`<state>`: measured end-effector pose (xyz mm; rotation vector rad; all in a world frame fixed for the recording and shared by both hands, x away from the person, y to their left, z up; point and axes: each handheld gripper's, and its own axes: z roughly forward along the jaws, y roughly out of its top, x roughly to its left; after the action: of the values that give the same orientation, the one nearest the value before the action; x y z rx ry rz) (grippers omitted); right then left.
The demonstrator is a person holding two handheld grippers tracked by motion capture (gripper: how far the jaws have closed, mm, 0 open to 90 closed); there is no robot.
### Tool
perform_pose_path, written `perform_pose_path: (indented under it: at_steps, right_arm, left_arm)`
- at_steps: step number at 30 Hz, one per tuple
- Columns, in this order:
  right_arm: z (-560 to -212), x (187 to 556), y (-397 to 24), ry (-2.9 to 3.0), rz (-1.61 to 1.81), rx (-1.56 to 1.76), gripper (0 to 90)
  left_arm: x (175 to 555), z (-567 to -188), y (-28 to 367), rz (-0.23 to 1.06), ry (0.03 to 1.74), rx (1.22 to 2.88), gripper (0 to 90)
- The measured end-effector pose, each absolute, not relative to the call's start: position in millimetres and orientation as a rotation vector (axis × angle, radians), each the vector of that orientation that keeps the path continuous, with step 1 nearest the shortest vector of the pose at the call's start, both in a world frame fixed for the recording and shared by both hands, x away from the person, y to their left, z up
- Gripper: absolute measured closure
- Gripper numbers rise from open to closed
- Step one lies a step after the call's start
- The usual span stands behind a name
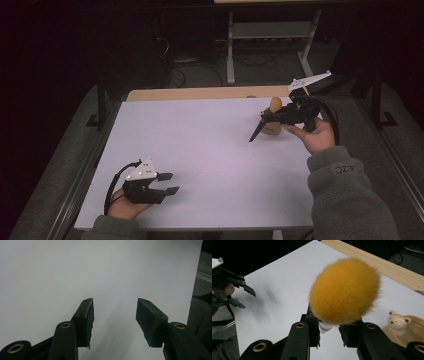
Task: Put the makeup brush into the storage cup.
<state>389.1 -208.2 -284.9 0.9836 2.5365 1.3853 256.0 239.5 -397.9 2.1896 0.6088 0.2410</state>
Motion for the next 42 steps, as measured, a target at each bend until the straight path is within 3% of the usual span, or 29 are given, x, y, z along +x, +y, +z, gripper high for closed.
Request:
perform_pose_path:
  at_steps: [26, 42]
  right_arm:
    - [-250, 423, -237, 2.435, 1.312, 1.115, 70.4]
    - [-254, 449, -254, 2.347, 1.226, 1.263, 70.4]
  left_arm:
    - [257, -399, 242, 0.249, 0.630, 2.182, 42.9]
    - [258, -399, 244, 0.250, 0.631, 2.177, 42.8]
